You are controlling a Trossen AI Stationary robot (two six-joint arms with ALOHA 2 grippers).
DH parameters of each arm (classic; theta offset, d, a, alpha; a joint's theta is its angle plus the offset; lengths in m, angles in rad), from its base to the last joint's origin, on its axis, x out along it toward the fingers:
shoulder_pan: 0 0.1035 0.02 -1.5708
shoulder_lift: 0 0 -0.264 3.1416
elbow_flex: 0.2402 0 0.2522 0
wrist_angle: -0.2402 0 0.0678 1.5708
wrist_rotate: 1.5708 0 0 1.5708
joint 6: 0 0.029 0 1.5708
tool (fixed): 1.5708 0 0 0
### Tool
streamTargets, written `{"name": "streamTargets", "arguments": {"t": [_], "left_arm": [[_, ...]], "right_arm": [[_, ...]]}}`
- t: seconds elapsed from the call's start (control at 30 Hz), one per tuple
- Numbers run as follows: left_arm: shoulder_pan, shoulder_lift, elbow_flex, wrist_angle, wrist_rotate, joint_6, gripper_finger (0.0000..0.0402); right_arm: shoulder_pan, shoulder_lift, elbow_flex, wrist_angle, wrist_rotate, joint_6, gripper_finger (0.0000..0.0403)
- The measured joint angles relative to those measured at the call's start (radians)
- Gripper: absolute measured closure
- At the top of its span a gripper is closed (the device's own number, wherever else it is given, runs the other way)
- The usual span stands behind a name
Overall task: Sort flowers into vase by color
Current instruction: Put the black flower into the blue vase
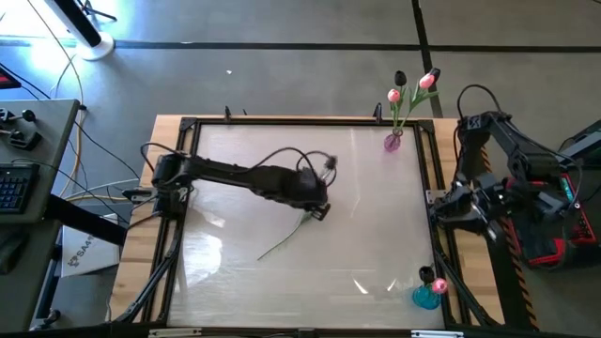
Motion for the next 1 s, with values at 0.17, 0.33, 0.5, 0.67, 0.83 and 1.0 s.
{"name": "streamTargets", "arguments": {"t": [0.17, 0.33, 0.5, 0.67, 0.83, 1.0], "left_arm": [[-0.017, -0.041, 0.0, 0.426, 0.028, 0.207, 0.0401], [-0.016, -0.04, 0.0, 0.799, 0.091, 0.344, 0.0401], [-0.013, -0.024, 0.002, 1.022, 0.093, 0.417, 0.0401], [-0.007, -0.01, 0.002, 1.151, 0.127, 0.422, 0.0401], [0.0, 0.028, 0.014, 1.24, 0.229, 0.418, 0.0401], [0.0, 0.106, 0.113, 1.241, 0.297, 0.419, 0.0401]], "right_arm": [[-0.083, -0.004, 0.0, 0.0, -0.005, 0.0, 0.0236], [-0.159, -0.004, -0.001, 0.003, -0.046, -0.001, 0.0236], [-0.233, -0.003, -0.001, 0.037, -0.098, -0.071, 0.0236], [-0.325, -0.003, -0.001, 0.148, -0.11, -0.246, 0.0236], [-0.425, -0.003, -0.001, 0.221, -0.19, -0.326, 0.0236], [-0.541, 0.023, -0.001, 0.336, -0.274, -0.448, 0.0236]]}}
